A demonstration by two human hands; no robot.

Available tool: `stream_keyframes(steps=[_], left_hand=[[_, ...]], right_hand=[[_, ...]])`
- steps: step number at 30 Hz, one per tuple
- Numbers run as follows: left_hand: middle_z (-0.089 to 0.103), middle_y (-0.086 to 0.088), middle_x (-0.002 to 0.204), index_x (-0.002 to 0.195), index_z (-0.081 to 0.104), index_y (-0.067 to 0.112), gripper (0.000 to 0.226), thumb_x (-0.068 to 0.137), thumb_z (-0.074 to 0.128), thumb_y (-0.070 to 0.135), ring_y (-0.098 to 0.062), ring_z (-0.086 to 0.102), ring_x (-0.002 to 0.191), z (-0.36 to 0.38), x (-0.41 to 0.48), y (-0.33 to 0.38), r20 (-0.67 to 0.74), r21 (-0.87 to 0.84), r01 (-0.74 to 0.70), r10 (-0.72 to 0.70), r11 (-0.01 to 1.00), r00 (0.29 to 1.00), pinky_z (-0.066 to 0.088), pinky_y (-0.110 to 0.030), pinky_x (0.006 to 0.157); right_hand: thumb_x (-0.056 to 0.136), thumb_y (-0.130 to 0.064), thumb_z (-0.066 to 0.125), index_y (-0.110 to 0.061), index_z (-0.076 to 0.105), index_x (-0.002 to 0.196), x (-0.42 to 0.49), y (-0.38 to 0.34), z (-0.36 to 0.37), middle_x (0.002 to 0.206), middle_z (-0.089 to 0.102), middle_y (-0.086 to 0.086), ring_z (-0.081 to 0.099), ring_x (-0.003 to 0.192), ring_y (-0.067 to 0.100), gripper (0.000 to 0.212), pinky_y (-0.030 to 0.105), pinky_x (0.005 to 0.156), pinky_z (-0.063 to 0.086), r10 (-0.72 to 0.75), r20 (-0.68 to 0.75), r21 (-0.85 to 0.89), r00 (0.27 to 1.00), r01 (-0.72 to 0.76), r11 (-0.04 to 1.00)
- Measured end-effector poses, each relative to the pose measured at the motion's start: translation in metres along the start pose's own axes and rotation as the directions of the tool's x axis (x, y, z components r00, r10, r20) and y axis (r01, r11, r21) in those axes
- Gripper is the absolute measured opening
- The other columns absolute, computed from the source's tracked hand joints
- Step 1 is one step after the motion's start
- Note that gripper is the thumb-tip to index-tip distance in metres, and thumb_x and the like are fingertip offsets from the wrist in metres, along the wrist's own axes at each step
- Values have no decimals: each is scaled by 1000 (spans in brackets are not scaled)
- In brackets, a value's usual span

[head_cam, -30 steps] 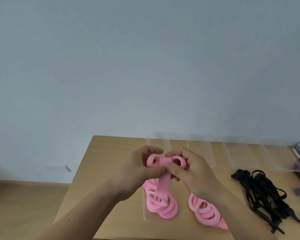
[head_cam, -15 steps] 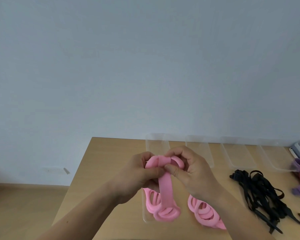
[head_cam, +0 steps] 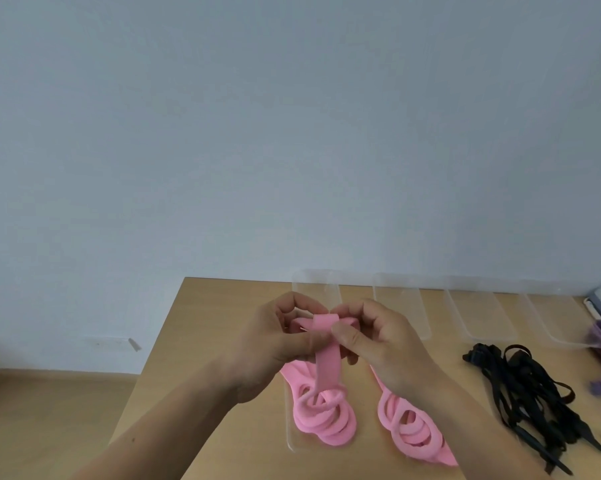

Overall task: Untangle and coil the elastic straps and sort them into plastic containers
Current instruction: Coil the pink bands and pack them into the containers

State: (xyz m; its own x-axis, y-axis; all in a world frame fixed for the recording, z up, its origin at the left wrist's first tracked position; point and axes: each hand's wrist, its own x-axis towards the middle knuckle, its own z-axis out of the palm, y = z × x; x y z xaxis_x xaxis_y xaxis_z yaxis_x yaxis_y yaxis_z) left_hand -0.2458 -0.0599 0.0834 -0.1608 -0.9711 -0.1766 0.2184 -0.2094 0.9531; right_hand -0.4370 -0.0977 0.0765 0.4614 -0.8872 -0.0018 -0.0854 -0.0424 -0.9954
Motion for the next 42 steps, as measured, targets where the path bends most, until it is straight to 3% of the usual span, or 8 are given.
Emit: stream_keyframes(steps=[8,13,19,24,27,35,38,42], left_hand=[[69,-27,107,113,57,-2,45,75,79,11,-37,70,92,1,-4,-2,4,6,134,-134,991,991,58,-45,82],[70,-24,96,106,56,1,38,76,78,10,-34,67,82,-1,-6,4,48,-32,182,-181,983,982,58,-37,69],[66,-22,99,104,61,5,35,79,75,25,-39,64,90,-1,-5,4,80,-51,222,-218,974,973,54,-48,83],[68,-20,95,97,66,7,28,75,81,15,-35,67,81,1,-1,4,57,-91,159,-154,983,986,57,-41,74],[68,-17,94,100,66,4,32,72,81,7,-31,67,81,1,1,1,17,-78,92,-91,993,996,56,-37,71],[74,-14,105,124,50,5,63,72,85,13,-32,72,95,-6,0,-5,14,20,42,-42,999,999,55,-29,77],[74,-15,101,118,57,4,49,77,82,14,-27,72,91,-5,1,-5,36,42,32,-33,999,999,55,-26,74],[71,-20,109,114,69,11,27,91,69,25,-31,68,100,-4,0,-3,160,132,-4,-17,991,987,53,-42,86]], right_hand=[[84,-6,74,-19,70,96,0,3,0,76,67,-8,61,68,9,18,24,67,52,-56,-16,-41,998,55,998],[78,-12,75,-27,72,95,1,2,3,81,69,-11,65,77,9,23,26,74,54,-88,-46,18,995,89,996],[77,-13,73,-33,69,98,-3,4,4,89,69,-5,66,86,18,29,32,79,57,-137,-21,-33,990,137,990],[73,-7,71,-30,65,94,-3,5,2,88,63,3,62,81,17,31,28,75,53,-145,-2,-95,989,144,985],[72,-4,71,-18,64,102,-2,2,0,87,64,-3,63,82,16,34,30,75,54,-82,30,61,996,80,995],[87,-8,70,-13,69,100,3,1,4,72,68,-2,60,58,19,13,28,59,53,53,-1,57,999,-52,997],[86,-7,71,-13,68,100,3,0,5,72,68,-2,59,56,18,16,28,58,53,37,-15,34,999,-36,999],[84,-3,73,-16,68,103,5,-5,3,75,69,-2,60,58,19,23,28,60,55,2,-40,56,999,0,998]])
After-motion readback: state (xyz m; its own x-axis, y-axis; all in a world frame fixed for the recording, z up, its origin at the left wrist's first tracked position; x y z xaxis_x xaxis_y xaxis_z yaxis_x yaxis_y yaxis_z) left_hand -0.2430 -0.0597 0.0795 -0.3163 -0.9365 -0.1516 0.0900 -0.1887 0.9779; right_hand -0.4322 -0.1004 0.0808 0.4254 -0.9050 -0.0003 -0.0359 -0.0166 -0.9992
